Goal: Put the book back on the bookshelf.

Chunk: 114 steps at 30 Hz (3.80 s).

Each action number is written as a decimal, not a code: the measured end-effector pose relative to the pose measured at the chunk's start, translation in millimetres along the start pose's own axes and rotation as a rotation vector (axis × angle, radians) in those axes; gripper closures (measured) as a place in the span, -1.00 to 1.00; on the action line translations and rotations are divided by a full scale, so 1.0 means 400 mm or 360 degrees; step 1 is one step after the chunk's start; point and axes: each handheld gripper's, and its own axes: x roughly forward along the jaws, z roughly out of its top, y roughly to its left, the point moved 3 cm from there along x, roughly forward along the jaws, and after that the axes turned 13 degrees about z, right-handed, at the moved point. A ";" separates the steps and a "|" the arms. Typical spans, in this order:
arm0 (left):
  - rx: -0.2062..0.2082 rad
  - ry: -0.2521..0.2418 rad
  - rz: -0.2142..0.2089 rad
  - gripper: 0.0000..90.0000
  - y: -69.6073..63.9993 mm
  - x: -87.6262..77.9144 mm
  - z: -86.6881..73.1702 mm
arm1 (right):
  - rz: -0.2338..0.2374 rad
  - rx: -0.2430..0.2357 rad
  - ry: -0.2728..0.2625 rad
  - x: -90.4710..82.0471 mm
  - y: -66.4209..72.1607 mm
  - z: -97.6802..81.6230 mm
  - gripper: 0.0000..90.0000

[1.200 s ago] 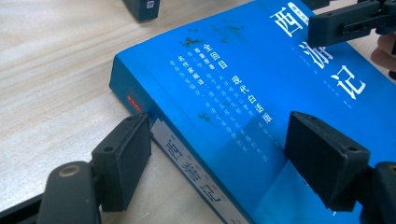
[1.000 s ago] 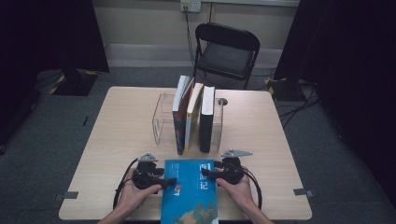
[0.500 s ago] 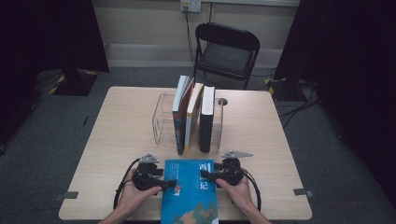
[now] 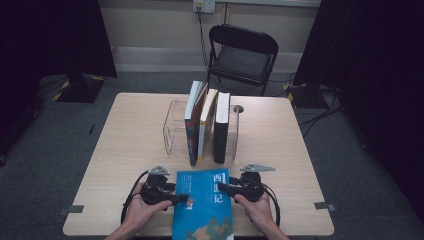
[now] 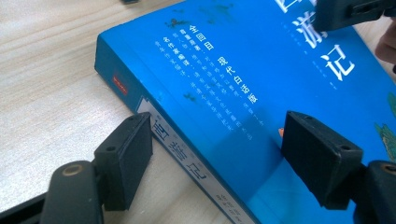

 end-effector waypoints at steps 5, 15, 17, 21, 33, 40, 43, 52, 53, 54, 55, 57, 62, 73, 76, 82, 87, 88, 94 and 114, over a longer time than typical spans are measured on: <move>-0.0002 -0.0003 0.0001 -0.45 -0.001 0.000 0.000 | 0.0078 -0.0011 0.0019 0.007 0.029 -0.013 0.18; 0.0018 -0.0020 0.0012 -0.43 -0.003 -0.003 -0.002 | 0.0158 0.0063 0.0039 -0.021 0.050 -0.038 0.13; 0.0025 -0.0020 0.0012 -0.43 -0.003 -0.004 -0.003 | 0.0185 0.0101 0.0041 -0.028 0.052 -0.047 0.10; 0.0015 -0.0019 0.0008 -0.45 -0.003 -0.001 -0.003 | 0.0231 0.0129 0.0042 -0.035 0.053 -0.058 0.07; 0.0022 -0.0017 0.0004 -0.62 -0.007 0.009 -0.004 | 0.0348 0.0129 0.0045 0.032 0.023 -0.021 -0.09; 0.0023 -0.0019 0.0006 -0.65 -0.006 0.011 -0.003 | 0.0411 0.0100 0.0070 0.063 0.012 0.006 -0.16; 0.0018 -0.0018 -0.0002 -0.65 -0.005 0.013 -0.002 | 0.0454 0.0128 0.0090 0.082 0.010 0.016 -0.14; -0.0002 -0.0028 -0.0007 -0.66 0.000 0.017 -0.001 | 0.0471 0.0149 0.0113 0.090 0.002 0.016 0.30; 0.0000 -0.0035 -0.0011 -0.66 0.001 0.018 -0.001 | 0.0484 0.0128 0.0128 0.089 0.006 0.013 0.34; 0.0000 -0.0035 -0.0011 -0.67 0.001 0.018 -0.001 | 0.0484 0.0128 0.0128 0.089 0.006 0.013 0.34; -0.0004 -0.0042 -0.0015 -0.67 0.002 0.019 -0.002 | 0.0502 0.0137 0.0127 0.088 0.005 0.015 0.38; -0.0001 -0.0043 -0.0016 -0.68 0.003 0.019 -0.002 | 0.0511 0.0139 0.0128 0.093 0.005 0.015 0.34; -0.0005 -0.0037 -0.0014 -0.69 0.002 0.020 0.000 | 0.0525 0.0151 0.0126 0.114 0.008 0.020 0.37; -0.0084 -0.0057 -0.0088 -0.69 0.014 0.016 -0.005 | 0.0489 0.0021 0.0084 0.096 0.042 0.038 0.64; -0.0113 -0.0062 -0.0137 -0.76 0.020 0.015 -0.007 | 0.0476 -0.0032 0.0052 0.083 0.060 0.043 0.65; -0.0137 -0.0054 -0.0186 -1.00 0.015 0.018 -0.005 | 0.0478 -0.0093 -0.0004 0.065 0.089 0.048 0.67; -0.0083 -0.0133 -0.0303 -0.90 -0.009 0.007 0.003 | 0.0485 -0.0206 -0.0038 0.046 0.131 0.056 0.68; -0.0083 -0.0133 -0.0303 -0.83 -0.009 0.007 0.003 | 0.0485 -0.0206 -0.0038 0.046 0.131 0.056 0.68; -0.0032 -0.0191 -0.0405 -0.77 -0.025 -0.001 0.011 | 0.0505 -0.0261 -0.0070 0.029 0.159 0.066 0.70; 0.0149 -0.0392 -0.0440 -0.33 -0.052 -0.117 0.067 | 0.0556 -0.0404 -0.0309 -0.047 0.252 0.121 0.72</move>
